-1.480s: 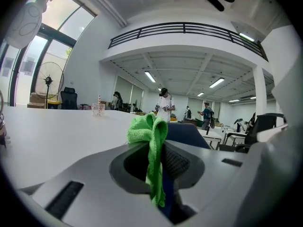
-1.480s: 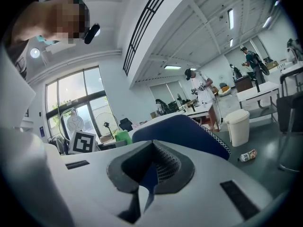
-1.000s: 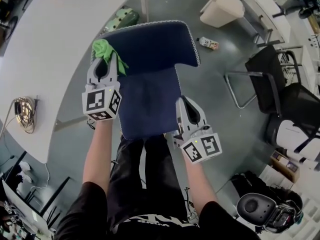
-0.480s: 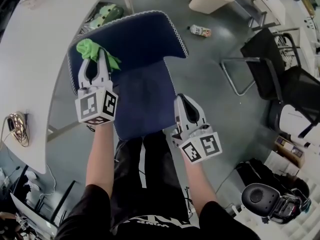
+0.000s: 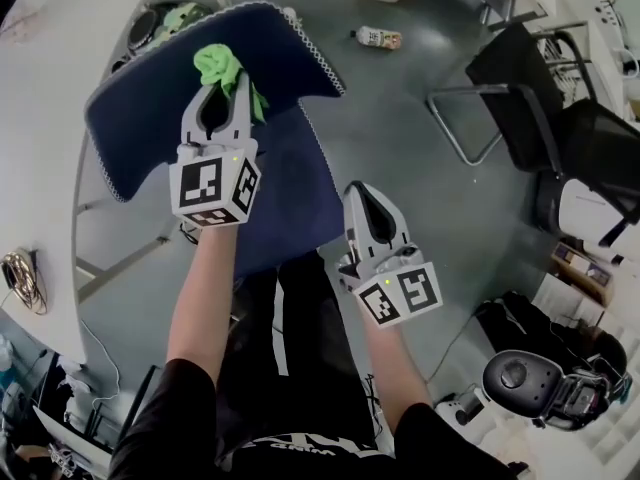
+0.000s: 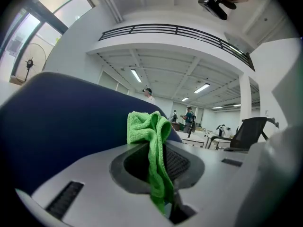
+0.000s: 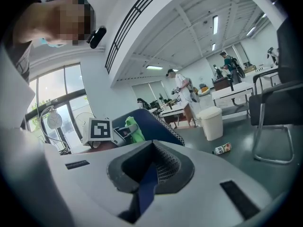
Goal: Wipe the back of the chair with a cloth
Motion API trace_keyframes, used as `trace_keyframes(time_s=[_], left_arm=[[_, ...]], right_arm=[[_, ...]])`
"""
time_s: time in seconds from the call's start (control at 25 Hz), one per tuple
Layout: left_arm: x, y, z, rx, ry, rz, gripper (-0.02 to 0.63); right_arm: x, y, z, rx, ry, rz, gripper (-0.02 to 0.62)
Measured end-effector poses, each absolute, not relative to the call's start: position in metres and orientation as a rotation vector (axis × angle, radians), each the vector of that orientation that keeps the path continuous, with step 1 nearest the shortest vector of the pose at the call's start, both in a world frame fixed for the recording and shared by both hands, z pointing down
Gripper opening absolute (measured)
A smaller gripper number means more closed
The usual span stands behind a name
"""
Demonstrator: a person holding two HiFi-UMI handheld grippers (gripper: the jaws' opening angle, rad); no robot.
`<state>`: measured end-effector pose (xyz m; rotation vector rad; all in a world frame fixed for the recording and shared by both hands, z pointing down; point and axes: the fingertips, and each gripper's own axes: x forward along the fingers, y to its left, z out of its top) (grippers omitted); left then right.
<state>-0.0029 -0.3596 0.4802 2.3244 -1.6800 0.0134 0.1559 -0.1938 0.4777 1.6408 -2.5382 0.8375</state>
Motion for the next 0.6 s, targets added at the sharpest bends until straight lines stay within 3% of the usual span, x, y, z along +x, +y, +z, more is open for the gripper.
trace_keyframes(time_s=[0.32,0.6], left_arm=[[0.07,-0.365,0.497,2.413,-1.463,0.051,0.057],[0.035,-0.336,0.478,2.351,-1.569,-0.013,0.057]], right_arm=[[0.188,-0.192,0.489,1.682,-2.497,0.851,-0.009],[0.184,-0.2,0.491,1.635,-2.528,0.853,-0.009]])
